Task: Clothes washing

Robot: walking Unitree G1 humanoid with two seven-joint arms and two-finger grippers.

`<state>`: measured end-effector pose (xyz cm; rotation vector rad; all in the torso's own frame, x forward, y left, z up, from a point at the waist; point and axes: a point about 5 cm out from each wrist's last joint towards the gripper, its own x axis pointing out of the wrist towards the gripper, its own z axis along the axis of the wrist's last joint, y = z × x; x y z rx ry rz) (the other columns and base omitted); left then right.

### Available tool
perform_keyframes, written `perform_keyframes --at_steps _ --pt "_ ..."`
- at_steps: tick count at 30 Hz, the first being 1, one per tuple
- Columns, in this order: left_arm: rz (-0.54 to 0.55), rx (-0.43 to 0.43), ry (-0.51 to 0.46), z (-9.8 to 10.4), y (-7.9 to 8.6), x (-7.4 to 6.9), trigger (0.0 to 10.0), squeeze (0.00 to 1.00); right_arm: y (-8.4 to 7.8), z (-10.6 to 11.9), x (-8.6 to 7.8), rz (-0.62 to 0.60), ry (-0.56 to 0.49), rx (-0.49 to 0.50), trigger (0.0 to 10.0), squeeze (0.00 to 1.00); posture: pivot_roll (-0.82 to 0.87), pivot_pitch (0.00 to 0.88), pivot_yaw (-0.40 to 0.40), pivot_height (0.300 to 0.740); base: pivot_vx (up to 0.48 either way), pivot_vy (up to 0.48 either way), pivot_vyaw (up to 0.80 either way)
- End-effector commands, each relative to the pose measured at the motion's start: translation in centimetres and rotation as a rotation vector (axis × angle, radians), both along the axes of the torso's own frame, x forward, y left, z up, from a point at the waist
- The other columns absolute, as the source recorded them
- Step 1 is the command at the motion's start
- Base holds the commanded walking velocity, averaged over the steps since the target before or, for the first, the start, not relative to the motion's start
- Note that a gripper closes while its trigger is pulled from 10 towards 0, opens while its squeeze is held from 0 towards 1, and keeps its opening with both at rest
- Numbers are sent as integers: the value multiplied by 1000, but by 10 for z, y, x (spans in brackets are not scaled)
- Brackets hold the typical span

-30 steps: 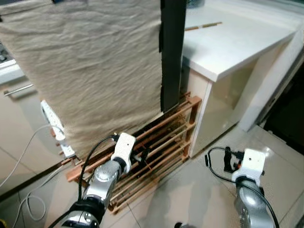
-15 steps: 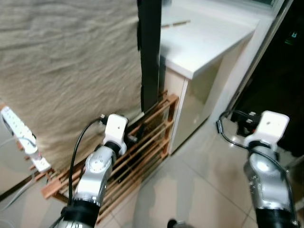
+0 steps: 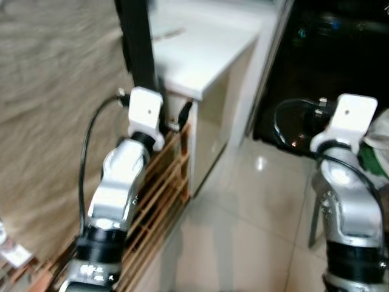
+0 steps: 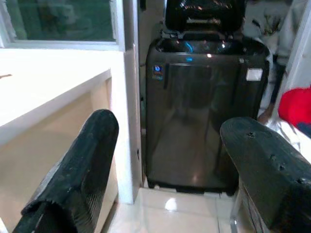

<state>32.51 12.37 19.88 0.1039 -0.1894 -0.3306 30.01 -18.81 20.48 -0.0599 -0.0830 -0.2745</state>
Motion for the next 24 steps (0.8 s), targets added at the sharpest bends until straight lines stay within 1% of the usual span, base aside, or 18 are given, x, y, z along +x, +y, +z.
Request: perform_keyframes --at_steps 1,2,5,7,10,15,16,19,20,23,24 --pt "-11 5 4 1 -7 0 10000 0 -6 -3 -2 -22 34 -19 10000 0 -76 0 74 740 266 0 -750" --pt "1 6 27 -2 -5 0 10000 0 -4 -7 -3 -14 58 -29 10000 0 -78 0 75 740 266 0 -750" --pt "20 -10 33 -1 -3 1 10000 0 0 -10 -4 12 69 -19 10000 0 -77 0 74 740 304 0 -750" --pt "33 5 47 -2 0 2 10000 0 4 -8 -5 15 62 16 10000 0 -78 0 74 740 307 0 0" --pt "53 -23 70 -4 3 1 10000 0 11 -6 -5 34 61 35 10000 0 -81 0 77 740 329 0 0" --pt "60 -41 83 -3 4 1 10000 0 15 -5 -5 50 63 28 10000 0 -78 0 72 740 334 0 0" --pt "61 -36 78 -1 4 2 10000 86 17 -5 -4 59 66 28 10000 0 -78 0 72 740 319 0 0" --pt "74 -2 60 1 6 3 10000 55 19 -4 -3 70 61 14 10000 0 -78 0 72 740 319 0 0" --pt "79 -5 54 3 7 3 10000 0 21 -1 -1 72 53 5 10000 0 -78 0 72 740 315 0 0" --pt "84 -17 53 6 8 4 10000 0 22 2 0 71 44 6 10000 0 -78 0 72 740 324 0 0" --pt "85 -17 53 6 8 3 10000 0 22 3 0 73 39 6 10000 0 -65 0 55 740 341 0 0"
